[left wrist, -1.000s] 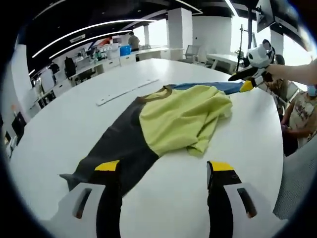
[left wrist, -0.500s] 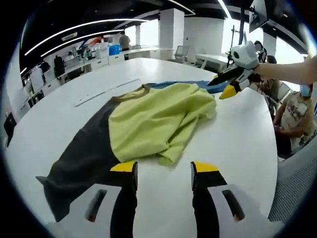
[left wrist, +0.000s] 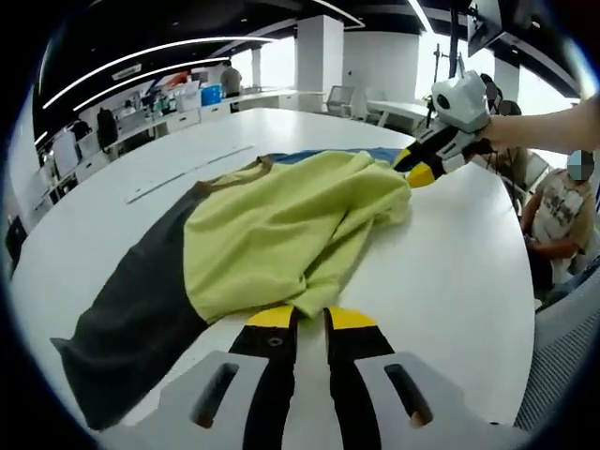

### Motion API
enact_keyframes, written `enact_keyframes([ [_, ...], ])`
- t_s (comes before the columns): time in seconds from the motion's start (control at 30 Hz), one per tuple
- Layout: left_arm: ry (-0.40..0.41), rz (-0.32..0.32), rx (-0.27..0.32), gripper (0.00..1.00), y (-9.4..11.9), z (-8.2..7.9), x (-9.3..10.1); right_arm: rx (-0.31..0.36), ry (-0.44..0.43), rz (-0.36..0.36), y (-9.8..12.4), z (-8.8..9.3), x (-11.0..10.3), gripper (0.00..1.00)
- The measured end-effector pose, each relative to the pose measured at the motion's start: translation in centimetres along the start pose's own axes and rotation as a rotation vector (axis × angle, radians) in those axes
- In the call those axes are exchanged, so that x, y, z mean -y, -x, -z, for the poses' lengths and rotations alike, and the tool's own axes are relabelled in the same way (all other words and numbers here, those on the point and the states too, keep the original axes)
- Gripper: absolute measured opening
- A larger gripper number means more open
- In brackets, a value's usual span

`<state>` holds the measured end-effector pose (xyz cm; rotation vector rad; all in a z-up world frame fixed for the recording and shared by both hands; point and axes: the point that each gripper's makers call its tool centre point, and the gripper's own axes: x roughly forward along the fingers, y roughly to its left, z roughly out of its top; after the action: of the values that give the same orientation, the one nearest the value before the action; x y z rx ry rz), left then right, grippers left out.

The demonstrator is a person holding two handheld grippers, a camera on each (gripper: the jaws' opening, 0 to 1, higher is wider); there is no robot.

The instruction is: Fold the garment on the visible template until the final outline fits inside the template.

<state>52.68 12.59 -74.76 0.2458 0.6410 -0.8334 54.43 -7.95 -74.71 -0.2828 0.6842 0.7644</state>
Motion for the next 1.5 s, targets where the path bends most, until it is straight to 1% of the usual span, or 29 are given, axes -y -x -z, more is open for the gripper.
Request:
enact_keyframes([
  [0.1, -0.024, 0.002, -0.02, 0.05, -0.2, 0.0, 0.1, -0.001, 0.001, 0.001, -0.2, 0.1, -0.2, 0.08],
  [0.17, -0.007, 0.002, -0.025, 0.03, -0.2, 0.0, 0.1, -0.004, -0.006, -0.003, -0.2, 0.2, -0.4, 0.04],
  [0.2, 0.019, 0.007, -0.019, 0.02, -0.1, -0.1, 0.1, -0.006, -0.01, -0.003, -0.2, 0.2, -0.4, 0.03],
  [0.27, 0.041, 0.011, -0.01, 0.01, 0.2, -0.4, 0.2, -0.007, -0.015, 0.001, -0.2, 0.2, -0.5, 0.01],
  [0.33, 0.027, 0.011, -0.014, 0.0, 0.6, -0.4, 0.4, -0.007, -0.018, 0.002, 0.1, 0.1, -0.6, 0.0],
  [0.47, 0.034, 0.01, -0.026, 0.0, 1.5, -0.5, 0.7, 0.002, -0.022, 0.0, 0.7, -0.3, -1.0, 0.0],
  [0.53, 0.059, 0.007, -0.029, 0.0, 2.2, -0.6, 0.7, 0.004, -0.03, -0.003, 1.1, -0.5, -1.3, 0.0],
  [0.6, 0.13, 0.0, -0.013, 0.0, 2.8, -0.7, 0.7, 0.017, -0.055, -0.011, 1.6, -0.9, -1.6, 0.0],
  [0.7, 0.196, 0.013, 0.008, 0.0, 3.7, -1.0, 0.8, 0.026, -0.074, -0.021, 2.2, -1.2, -2.0, 0.0],
  [0.83, 0.224, 0.016, 0.03, 0.0, 4.9, -1.4, 0.9, 0.036, -0.097, -0.023, 3.3, -1.8, -2.4, 0.0],
  [0.93, 0.257, 0.025, 0.051, 0.0, 5.8, -1.9, 1.3, 0.031, -0.1, -0.023, 3.9, -2.0, -2.9, 0.0],
  [1.0, 0.283, 0.03, 0.054, 0.0, 6.2, -1.9, 1.7, 0.033, -0.108, -0.031, 4.4, -2.1, -3.5, 0.0],
  [1.1, 0.3, 0.04, 0.061, 0.0, 6.8, -2.0, 2.3, 0.028, -0.114, -0.03, 4.9, -2.2, -4.0, 0.0],
  [1.2, 0.317, 0.046, 0.06, 0.0, 7.4, -1.8, 2.7, 0.016, -0.104, -0.031, 5.4, -2.1, -4.7, 0.0],
  [1.3, 0.324, 0.052, 0.04, 0.0, 7.9, -1.1, 3.2, 0.005, -0.078, -0.031, 5.9, -2.1, -5.4, 0.0],
  [1.4, 0.332, 0.059, 0.029, 0.0, 8.3, -0.7, 3.7, -0.013, -0.037, -0.005, 6.4, -1.7, -5.9, 0.0],
  [1.5, 0.346, 0.065, 0.015, 0.0, 9.1, 0.1, 4.2, -0.019, -0.03, -0.005, 6.7, -1.5, -6.7, 0.0],
])
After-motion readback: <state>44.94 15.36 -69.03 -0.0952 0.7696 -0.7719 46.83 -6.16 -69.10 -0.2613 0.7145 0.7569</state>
